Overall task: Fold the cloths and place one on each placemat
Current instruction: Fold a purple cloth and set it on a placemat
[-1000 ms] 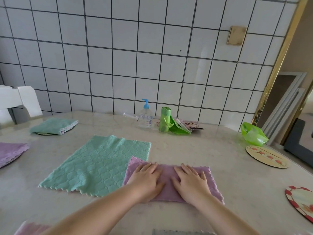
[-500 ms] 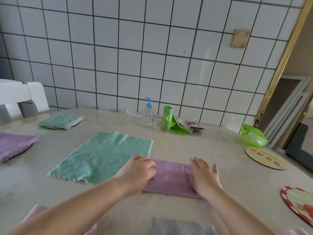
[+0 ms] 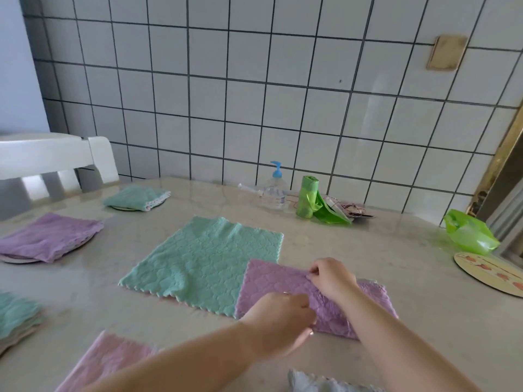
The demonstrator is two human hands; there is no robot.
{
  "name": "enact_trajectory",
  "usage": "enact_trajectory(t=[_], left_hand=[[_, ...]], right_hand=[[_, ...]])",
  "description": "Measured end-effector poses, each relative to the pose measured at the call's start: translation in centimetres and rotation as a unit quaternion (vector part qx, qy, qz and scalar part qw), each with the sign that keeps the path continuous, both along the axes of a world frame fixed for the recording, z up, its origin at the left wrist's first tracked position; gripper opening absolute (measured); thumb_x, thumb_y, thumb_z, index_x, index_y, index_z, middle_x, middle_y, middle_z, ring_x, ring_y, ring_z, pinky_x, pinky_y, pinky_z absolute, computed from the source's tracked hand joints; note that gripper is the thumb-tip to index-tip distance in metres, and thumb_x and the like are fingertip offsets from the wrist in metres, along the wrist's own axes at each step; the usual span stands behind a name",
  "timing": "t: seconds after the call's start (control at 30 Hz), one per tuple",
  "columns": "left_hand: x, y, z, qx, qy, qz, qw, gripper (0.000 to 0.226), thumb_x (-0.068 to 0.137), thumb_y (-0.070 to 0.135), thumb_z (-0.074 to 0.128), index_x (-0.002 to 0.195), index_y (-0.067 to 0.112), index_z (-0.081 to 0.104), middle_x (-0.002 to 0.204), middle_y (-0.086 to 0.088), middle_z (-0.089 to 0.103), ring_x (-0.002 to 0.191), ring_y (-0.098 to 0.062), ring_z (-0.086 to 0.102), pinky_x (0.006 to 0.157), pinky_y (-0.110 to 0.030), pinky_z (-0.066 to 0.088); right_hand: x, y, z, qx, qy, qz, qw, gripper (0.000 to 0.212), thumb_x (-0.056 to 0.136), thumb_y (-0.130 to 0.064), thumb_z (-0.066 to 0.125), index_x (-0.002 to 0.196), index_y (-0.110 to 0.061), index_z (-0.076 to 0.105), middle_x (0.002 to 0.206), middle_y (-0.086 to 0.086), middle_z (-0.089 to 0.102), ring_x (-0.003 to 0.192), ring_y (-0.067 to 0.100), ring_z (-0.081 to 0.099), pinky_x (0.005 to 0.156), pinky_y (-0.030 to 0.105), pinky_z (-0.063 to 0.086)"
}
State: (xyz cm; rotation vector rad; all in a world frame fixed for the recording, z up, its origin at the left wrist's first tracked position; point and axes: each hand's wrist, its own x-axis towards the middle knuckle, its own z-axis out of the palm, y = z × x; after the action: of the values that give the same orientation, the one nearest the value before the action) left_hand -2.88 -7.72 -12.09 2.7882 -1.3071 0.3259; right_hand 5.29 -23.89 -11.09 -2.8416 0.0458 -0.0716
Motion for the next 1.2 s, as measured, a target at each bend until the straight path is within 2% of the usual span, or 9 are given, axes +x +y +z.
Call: enact_trajectory(t=[0.17, 0.3, 0.47, 0.6, 0.73, 0.87, 1.0, 1.1, 1.2], left_hand=[[-0.1, -1.2, 0.9, 0.043, -0.038, 0.019, 0.998, 0.012, 0.058, 0.02, 0.073, 0.065, 0.021, 0.063, 0.066, 0.003, 0.056, 0.047, -0.019, 0.057, 0.039, -0.016, 0.019], [-0.6, -1.3, 2.8, -0.021, -0.013, 0.047, 0.999, 0.017, 0.087, 0.013, 0.046, 0.096, 0.01, 0.059, 0.097, -0.009, 0.059, 0.078, -0.031, 0.059, 0.058, -0.033, 0.041], [-0.7, 1.4, 5.1, -0.184, 0.047, 0.117, 0.975, 0.014, 0.094, 0.023, 0.036, 0.096, 0.019, 0.049, 0.077, -0.001, 0.064, 0.068, -0.023, 0.06, 0.063, -0.035, 0.052], [0.1, 2.1, 5.7, -0.382, 0.142, 0.161, 0.899, 0.011, 0.092, 0.017, 0.042, 0.094, 0.02, 0.053, 0.082, 0.005, 0.068, 0.059, -0.014, 0.055, 0.056, -0.03, 0.046], [0.4, 1.2, 5.4, -0.54, 0.252, 0.137, 0.792, 0.007, 0.089, 0.021, 0.057, 0.093, 0.027, 0.055, 0.092, 0.01, 0.064, 0.069, -0.012, 0.062, 0.074, -0.04, 0.056], [0.0, 0.6, 6.4, -0.511, 0.29, 0.101, 0.803, 0.042, 0.088, 0.012, 0.053, 0.119, 0.04, 0.051, 0.105, 0.008, 0.059, 0.086, -0.018, 0.065, 0.078, -0.031, 0.053], [1.1, -0.5, 7.1, -0.476, 0.273, 0.125, 0.827, 0.055, 0.086, 0.005, 0.048, 0.136, 0.028, 0.045, 0.124, 0.011, 0.05, 0.109, -0.012, 0.054, 0.095, -0.024, 0.042], [2.1, -1.3, 6.2, -0.395, 0.305, 0.181, 0.848, 0.052, 0.088, 0.006, 0.046, 0.139, 0.014, 0.041, 0.125, -0.001, 0.05, 0.114, -0.013, 0.048, 0.088, -0.014, 0.034], [2.4, -1.7, 4.4, -0.366, 0.348, 0.205, 0.838, 0.026, 0.091, 0.005, 0.044, 0.113, 0.004, 0.058, 0.1, -0.002, 0.054, 0.087, -0.015, 0.053, 0.064, -0.016, 0.046]], right_hand=[[-0.1, -0.2, 0.1, 0.017, -0.012, 0.012, 1.0, 0.015, 0.09, -0.027, 0.052, 0.098, -0.02, 0.062, 0.102, 0.002, 0.063, 0.093, 0.023, 0.058, 0.079, 0.033, 0.047], [-1.1, -1.5, 1.9, 0.147, -0.042, 0.007, 0.988, 0.004, 0.092, -0.022, 0.053, 0.092, -0.02, 0.055, 0.092, 0.003, 0.063, 0.077, 0.02, 0.06, 0.073, 0.038, 0.053], [-3.7, -3.5, 6.6, 0.186, -0.109, 0.031, 0.976, 0.006, 0.094, -0.025, 0.05, 0.099, -0.022, 0.052, 0.093, -0.003, 0.061, 0.082, 0.017, 0.058, 0.064, 0.027, 0.043], [-5.1, -4.2, 8.8, 0.254, -0.151, 0.022, 0.955, 0.003, 0.09, -0.023, 0.057, 0.09, -0.023, 0.054, 0.093, 0.0, 0.065, 0.085, 0.018, 0.059, 0.07, 0.029, 0.038], [-6.9, -4.0, 9.1, 0.314, -0.125, 0.041, 0.94, 0.022, 0.089, -0.014, 0.057, 0.104, -0.027, 0.05, 0.095, 0.0, 0.067, 0.074, 0.013, 0.061, 0.062, 0.025, 0.04], [-7.7, -4.1, 9.2, 0.326, -0.119, 0.065, 0.936, 0.029, 0.091, -0.009, 0.049, 0.097, -0.034, 0.062, 0.093, -0.01, 0.067, 0.068, 0.01, 0.055, 0.061, 0.023, 0.038], [-7.5, -5.0, 8.2, 0.438, -0.076, 0.037, 0.895, 0.035, 0.092, -0.008, 0.044, 0.104, -0.032, 0.067, 0.087, -0.003, 0.061, 0.068, 0.013, 0.049, 0.058, 0.024, 0.035], [-6.6, -5.5, 5.6, 0.457, 0.003, -0.018, 0.889, 0.036, 0.09, -0.006, 0.043, 0.116, -0.024, 0.06, 0.081, 0.003, 0.052, 0.065, 0.015, 0.041, 0.054, 0.023, 0.029], [-6.6, -5.2, 2.4, 0.422, 0.064, -0.058, 0.902, 0.041, 0.085, -0.003, 0.041, 0.121, -0.015, 0.056, 0.078, 0.003, 0.049, 0.057, 0.012, 0.037, 0.051, 0.021, 0.026]])
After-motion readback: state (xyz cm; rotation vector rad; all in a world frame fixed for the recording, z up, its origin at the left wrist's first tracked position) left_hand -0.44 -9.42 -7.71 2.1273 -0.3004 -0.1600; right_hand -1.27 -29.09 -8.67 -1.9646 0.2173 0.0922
